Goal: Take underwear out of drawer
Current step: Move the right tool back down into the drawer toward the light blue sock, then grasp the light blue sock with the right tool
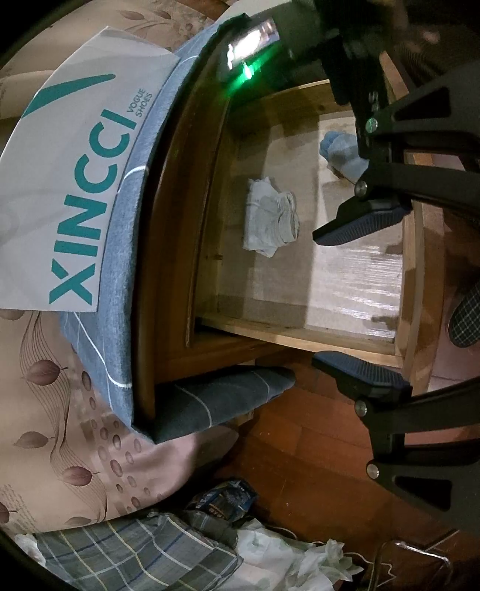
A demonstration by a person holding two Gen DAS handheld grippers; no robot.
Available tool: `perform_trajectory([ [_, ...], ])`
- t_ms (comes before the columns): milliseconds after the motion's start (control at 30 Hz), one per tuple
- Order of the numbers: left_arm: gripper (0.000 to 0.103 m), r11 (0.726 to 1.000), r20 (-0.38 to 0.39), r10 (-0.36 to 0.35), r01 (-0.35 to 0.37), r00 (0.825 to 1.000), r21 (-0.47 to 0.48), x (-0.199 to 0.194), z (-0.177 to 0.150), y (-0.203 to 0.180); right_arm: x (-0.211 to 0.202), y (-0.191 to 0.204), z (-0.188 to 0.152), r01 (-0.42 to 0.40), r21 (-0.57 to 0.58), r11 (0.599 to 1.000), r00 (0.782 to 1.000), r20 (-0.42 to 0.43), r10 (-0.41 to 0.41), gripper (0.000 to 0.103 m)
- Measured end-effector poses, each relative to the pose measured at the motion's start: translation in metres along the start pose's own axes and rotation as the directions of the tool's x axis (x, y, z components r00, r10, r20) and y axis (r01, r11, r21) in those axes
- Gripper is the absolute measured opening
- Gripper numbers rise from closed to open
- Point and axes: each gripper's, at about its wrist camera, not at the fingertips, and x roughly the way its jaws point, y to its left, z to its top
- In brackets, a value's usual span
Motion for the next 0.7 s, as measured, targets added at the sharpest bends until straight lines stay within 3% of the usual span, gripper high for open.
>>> perform_trajectory([
  [300, 0.061, 1.0, 0.002, -0.015, 0.015, 1.0, -0.005, -0.001, 0.0, 0.002, 0.041, -0.009, 0.021, -0.084, 0.206, 0.975, 0.988, -0.11, 0.108, 0.086],
  [367, 0.061, 1.0, 0.002, -0.02, 0.02, 1.0, -0.006, -0.001, 0.0, 0.003, 0.05, -0.013, 0.026, -0.068, 0.23, 0.971, 0.984, -0.143, 0.103, 0.087],
  [700, 0.061, 0.999, -0.003, -0.036, 0.036, 0.999, -0.015, 0.001, 0.001, 0.004, 0.074, -0.009, 0.042, -0.015, 0.168, 0.986, 0.969, -0.242, 0.055, 0.087],
])
